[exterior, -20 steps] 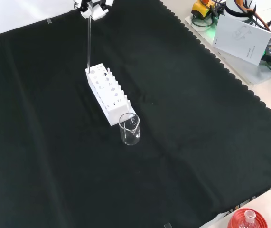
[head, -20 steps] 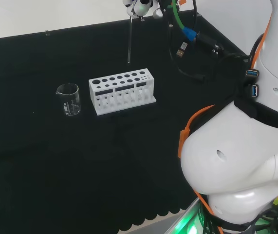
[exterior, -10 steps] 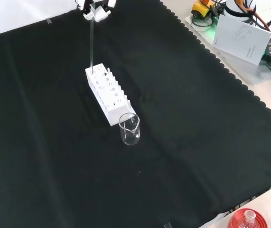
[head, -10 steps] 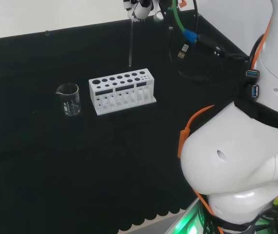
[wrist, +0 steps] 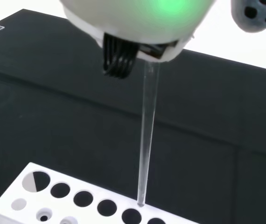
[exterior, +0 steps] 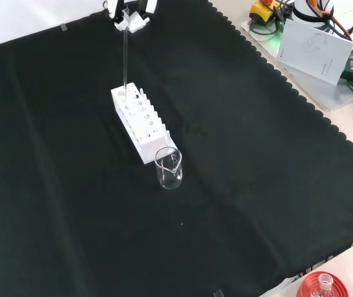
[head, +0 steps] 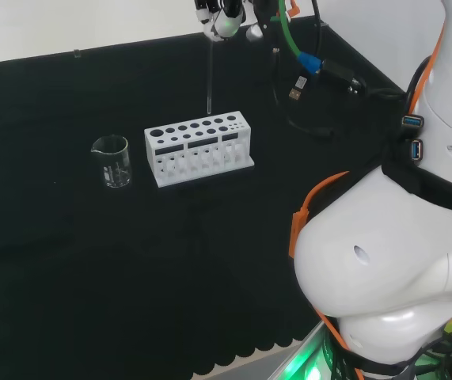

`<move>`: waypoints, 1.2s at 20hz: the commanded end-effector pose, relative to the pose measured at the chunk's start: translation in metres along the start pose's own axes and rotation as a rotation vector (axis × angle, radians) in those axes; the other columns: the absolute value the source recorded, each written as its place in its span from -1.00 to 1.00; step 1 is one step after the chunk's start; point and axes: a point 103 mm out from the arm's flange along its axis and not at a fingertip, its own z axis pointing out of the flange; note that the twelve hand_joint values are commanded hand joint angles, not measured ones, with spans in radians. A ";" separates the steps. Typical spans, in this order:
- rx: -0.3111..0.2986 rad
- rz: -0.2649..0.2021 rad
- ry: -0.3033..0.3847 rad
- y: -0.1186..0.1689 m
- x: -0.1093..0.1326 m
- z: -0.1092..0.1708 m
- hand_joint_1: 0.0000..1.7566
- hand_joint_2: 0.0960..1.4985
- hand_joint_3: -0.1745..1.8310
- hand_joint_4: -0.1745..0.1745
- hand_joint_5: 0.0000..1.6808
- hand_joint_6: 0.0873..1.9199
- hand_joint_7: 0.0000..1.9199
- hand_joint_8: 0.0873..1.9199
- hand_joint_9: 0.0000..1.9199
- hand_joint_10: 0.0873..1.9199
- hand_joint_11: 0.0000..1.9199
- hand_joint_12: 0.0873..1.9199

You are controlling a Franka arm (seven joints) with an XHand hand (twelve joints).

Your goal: Put the glass rod back on the white test tube rack.

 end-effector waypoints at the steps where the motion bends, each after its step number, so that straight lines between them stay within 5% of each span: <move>1: 0.006 -0.008 0.000 -0.001 0.003 0.003 0.50 -0.34 0.06 -1.00 0.31 -0.08 0.43 -0.26 0.90 -1.00 0.74 -0.62; 24: 0.037 -0.007 0.020 0.007 -0.001 0.022 0.50 -0.34 0.06 -1.00 0.31 -0.08 0.43 -0.26 0.90 -1.00 0.74 -0.62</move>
